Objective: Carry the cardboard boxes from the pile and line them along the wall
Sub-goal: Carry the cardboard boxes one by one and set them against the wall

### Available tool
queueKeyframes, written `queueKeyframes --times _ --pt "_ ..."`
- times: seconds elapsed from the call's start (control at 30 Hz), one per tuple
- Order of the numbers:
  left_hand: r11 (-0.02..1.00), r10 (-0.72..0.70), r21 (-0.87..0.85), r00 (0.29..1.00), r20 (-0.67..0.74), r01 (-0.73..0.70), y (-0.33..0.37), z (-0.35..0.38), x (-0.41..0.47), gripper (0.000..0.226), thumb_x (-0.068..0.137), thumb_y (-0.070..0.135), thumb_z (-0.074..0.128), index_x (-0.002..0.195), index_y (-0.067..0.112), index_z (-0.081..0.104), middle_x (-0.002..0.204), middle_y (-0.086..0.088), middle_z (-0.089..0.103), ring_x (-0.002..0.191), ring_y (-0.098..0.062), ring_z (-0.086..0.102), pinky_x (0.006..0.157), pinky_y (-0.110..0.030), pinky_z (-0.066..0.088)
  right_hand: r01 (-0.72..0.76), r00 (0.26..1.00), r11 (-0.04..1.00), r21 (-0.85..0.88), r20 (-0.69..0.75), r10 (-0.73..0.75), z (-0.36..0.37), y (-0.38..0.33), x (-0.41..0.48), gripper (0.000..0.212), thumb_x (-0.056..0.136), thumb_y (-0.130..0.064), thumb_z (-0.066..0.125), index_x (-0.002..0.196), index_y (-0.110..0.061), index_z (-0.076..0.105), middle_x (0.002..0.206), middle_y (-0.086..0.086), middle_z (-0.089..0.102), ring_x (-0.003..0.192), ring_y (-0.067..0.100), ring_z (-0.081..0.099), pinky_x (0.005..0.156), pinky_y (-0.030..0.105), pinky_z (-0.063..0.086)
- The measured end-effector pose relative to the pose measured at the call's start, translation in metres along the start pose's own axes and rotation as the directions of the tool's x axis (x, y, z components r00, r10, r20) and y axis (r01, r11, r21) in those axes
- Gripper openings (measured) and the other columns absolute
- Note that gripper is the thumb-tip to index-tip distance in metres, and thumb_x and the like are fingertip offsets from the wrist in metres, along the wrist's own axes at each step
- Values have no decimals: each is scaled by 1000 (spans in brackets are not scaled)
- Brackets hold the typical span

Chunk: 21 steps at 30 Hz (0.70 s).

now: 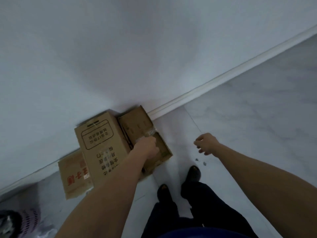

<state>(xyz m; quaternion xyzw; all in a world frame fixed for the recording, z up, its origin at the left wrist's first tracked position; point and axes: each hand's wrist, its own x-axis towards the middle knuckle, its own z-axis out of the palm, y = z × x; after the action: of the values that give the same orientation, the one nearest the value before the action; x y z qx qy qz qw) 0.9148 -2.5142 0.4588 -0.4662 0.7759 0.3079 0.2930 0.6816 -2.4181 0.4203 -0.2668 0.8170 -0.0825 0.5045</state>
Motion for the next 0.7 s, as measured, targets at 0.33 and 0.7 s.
queueKeyframes --times 0.33,0.7 --pt "928 273 271 962 -24 -256 223 -19 -6 46 96 33 54 137 12 50 140 -15 50 126 -30 50 100 -32 41 -86 933 931 356 -298 201 -143 187 -95 30 96 -22 62 119 -4 64 101 17 71 86 27 72 70 34 57" --pt "742 537 387 830 148 -548 549 81 -27 41 92 35 58 129 18 57 132 -11 57 118 -28 56 100 -37 45 -223 779 740 635 -341 527 -274 469 -178 27 94 -22 64 111 -2 67 98 17 72 71 25 69 65 33 56"
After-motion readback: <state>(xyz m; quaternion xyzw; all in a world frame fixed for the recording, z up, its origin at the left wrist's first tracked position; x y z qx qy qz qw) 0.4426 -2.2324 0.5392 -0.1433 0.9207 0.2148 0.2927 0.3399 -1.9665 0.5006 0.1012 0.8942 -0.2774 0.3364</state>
